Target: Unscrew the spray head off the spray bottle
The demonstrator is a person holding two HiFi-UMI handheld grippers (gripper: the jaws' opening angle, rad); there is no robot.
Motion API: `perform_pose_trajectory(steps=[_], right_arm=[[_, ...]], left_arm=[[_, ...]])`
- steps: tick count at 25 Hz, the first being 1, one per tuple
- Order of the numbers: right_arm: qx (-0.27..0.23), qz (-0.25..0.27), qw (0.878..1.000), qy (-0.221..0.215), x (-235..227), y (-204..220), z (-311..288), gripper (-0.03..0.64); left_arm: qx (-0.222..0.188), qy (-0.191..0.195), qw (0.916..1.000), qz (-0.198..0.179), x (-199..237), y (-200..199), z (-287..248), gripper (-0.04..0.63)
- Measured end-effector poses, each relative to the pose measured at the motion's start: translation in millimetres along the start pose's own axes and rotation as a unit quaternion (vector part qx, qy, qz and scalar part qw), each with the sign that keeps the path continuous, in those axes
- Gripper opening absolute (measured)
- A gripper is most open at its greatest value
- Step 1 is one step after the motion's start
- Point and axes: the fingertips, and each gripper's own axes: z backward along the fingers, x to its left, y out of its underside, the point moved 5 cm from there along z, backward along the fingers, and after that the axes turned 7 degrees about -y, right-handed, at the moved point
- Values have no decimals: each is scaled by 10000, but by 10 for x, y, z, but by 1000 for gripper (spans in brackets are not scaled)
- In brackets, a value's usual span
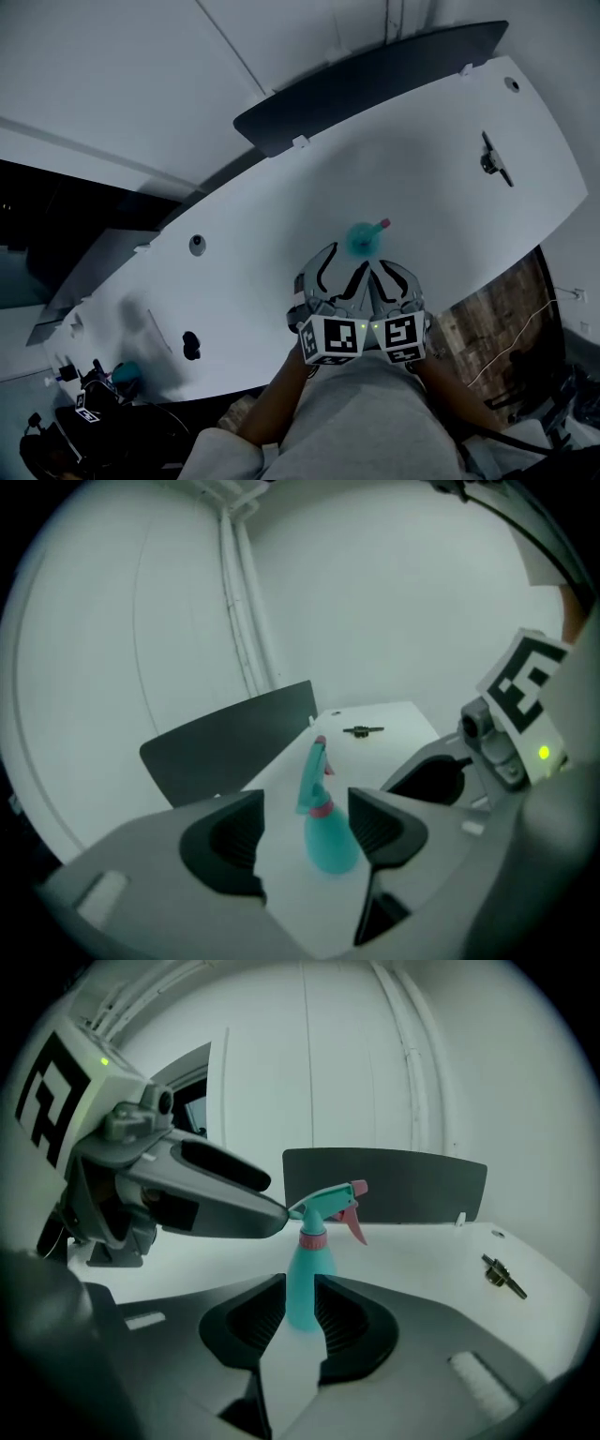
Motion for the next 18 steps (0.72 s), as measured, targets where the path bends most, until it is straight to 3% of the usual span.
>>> perform_pose_trajectory(steps=[4,10,15,18], right_arm=[[13,50,10000,-42,-47,10,-83,157],[209,51,9996,-178,-102,116,-307,300],[249,43,9995,-185,-183,151,-381,313],[271,13,9995,-171,-225,157,-395,313]], left_arm=[[88,267,9968,-743,-48,-202,-243,299],[644,756,9900,-999,-97,-194,-497,294],[940,809,9855,-1161,-109,-109,-574,149],[941,938,9857,-1039,-123,-124,-582,136]])
